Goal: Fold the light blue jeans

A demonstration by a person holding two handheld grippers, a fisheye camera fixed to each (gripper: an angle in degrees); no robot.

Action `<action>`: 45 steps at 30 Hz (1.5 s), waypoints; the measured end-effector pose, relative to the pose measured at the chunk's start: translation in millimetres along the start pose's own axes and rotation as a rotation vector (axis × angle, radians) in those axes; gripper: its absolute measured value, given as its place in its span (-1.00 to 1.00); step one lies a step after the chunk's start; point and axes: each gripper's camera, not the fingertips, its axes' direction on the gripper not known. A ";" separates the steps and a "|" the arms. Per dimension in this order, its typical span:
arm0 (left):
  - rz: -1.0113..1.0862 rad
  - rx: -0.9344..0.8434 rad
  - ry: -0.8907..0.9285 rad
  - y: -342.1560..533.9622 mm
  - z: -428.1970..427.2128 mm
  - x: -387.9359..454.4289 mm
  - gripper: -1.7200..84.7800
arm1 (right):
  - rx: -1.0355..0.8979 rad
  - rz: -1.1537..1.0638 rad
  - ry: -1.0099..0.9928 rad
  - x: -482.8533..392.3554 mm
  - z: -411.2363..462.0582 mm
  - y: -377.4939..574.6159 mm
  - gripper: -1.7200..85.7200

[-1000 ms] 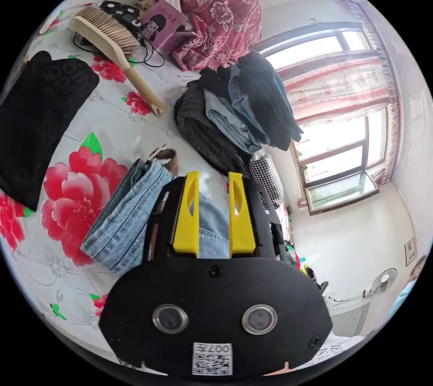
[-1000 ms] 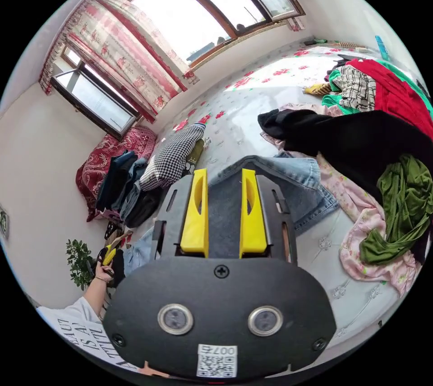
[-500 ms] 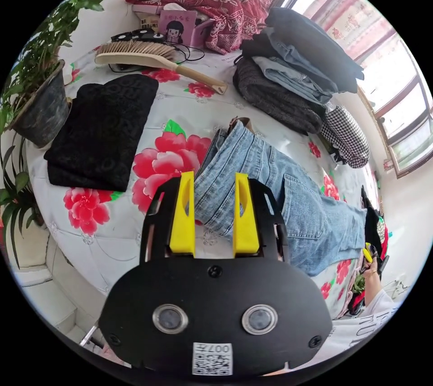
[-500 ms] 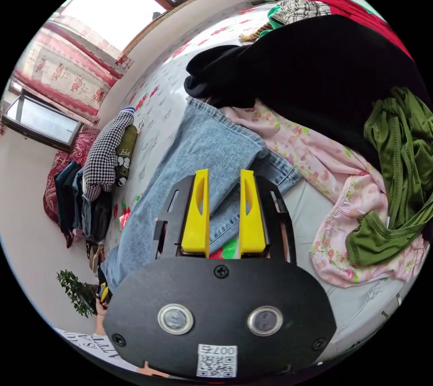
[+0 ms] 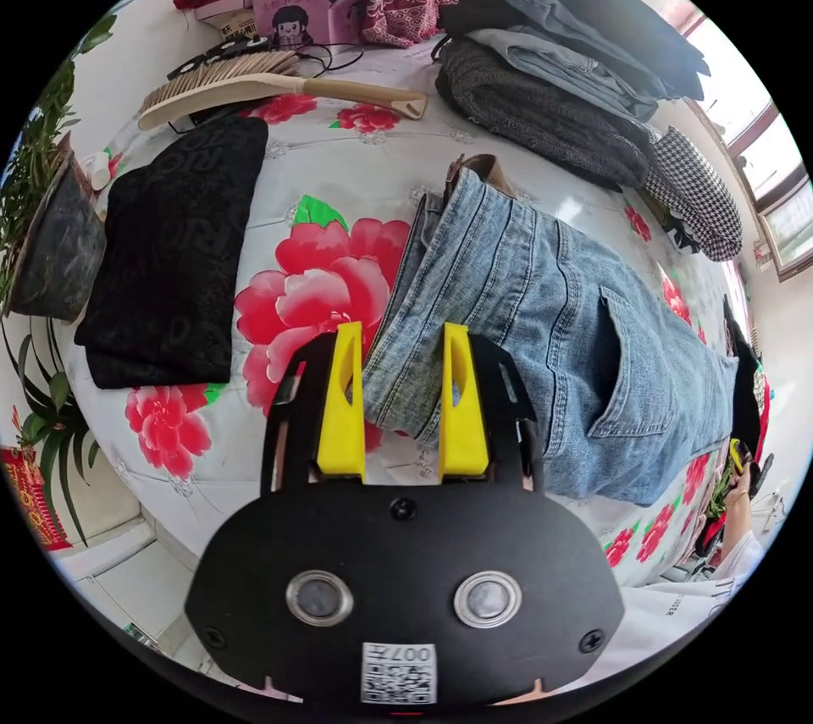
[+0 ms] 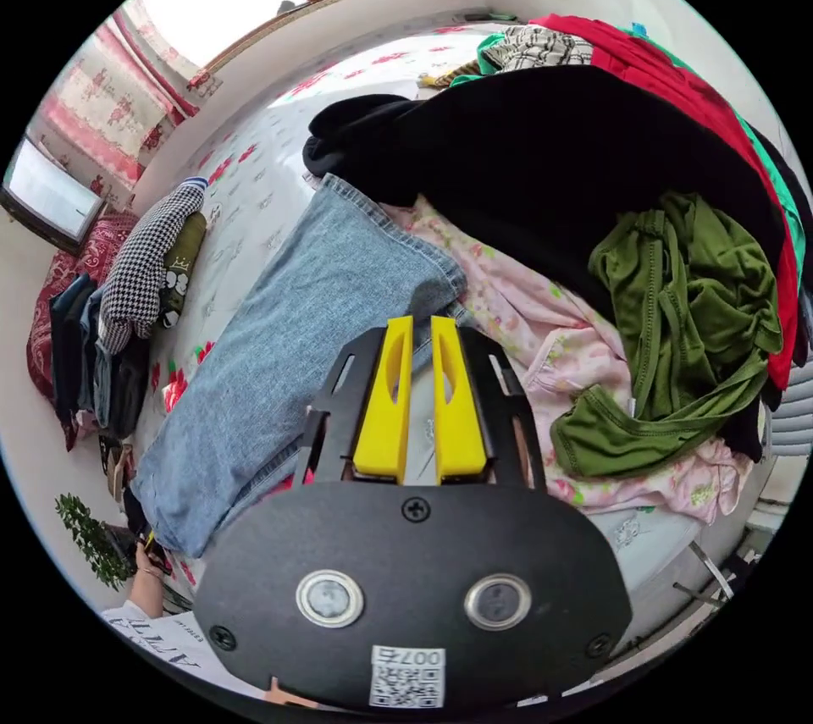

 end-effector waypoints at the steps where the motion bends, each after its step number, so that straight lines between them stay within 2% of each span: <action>1: 0.002 -0.006 0.017 -0.4 -2.6 -1.7 -0.66 | 0.003 -0.035 -0.049 -10.4 -3.6 6.1 -0.91; 3: -0.010 0.011 0.043 1.5 -18.5 -9.3 -0.67 | -0.107 -0.222 -0.277 -64.6 -1.5 41.2 -0.89; 8: 0.021 0.073 0.094 21.7 -58.0 -22.1 -0.67 | -0.446 -0.596 -0.551 -187.6 34.4 154.9 -0.87; 12: 0.020 0.110 0.108 43.1 -78.6 -36.1 -0.67 | -0.613 -0.819 -0.537 -266.4 74.5 229.1 -0.86; 14: 0.037 0.099 0.129 45.4 -78.0 -39.0 -0.65 | -0.619 -0.894 -0.484 -294.5 85.9 237.2 -0.86; 18: 0.072 0.036 0.122 34.0 -65.8 -39.7 -0.60 | -0.426 -0.899 -0.491 -327.0 64.0 199.8 -0.83; 22: 0.108 -0.018 0.083 14.2 -54.2 -36.0 -0.60 | -0.382 -0.969 -0.513 -332.5 42.5 184.5 -0.80; 28: 0.094 -0.018 0.051 -4.9 -52.4 -34.5 -0.63 | -0.490 -1.112 -0.419 -343.7 62.4 217.4 -0.80; 32: 0.105 -0.014 0.048 -14.0 -58.2 -32.7 -0.79 | -0.527 -1.121 -0.256 -354.4 83.1 212.8 -0.88; 36: 0.127 -0.008 0.002 -33.1 -83.7 -36.6 -0.94 | -0.571 -1.180 -0.413 -338.7 50.8 206.4 -0.94; 40: 0.150 -0.008 -0.024 -24.6 -117.5 -52.3 -0.96 | -0.622 -1.168 -0.558 -327.9 20.1 215.4 -0.95; 43: 0.159 -0.046 -0.131 2.9 -129.1 -73.7 -0.95 | -0.760 -1.163 -0.640 -327.5 25.2 246.7 -0.95; 45: 0.085 -0.111 -0.184 22.9 -113.6 -108.2 -0.91 | -0.927 -1.144 -0.644 -325.8 45.7 278.6 -0.93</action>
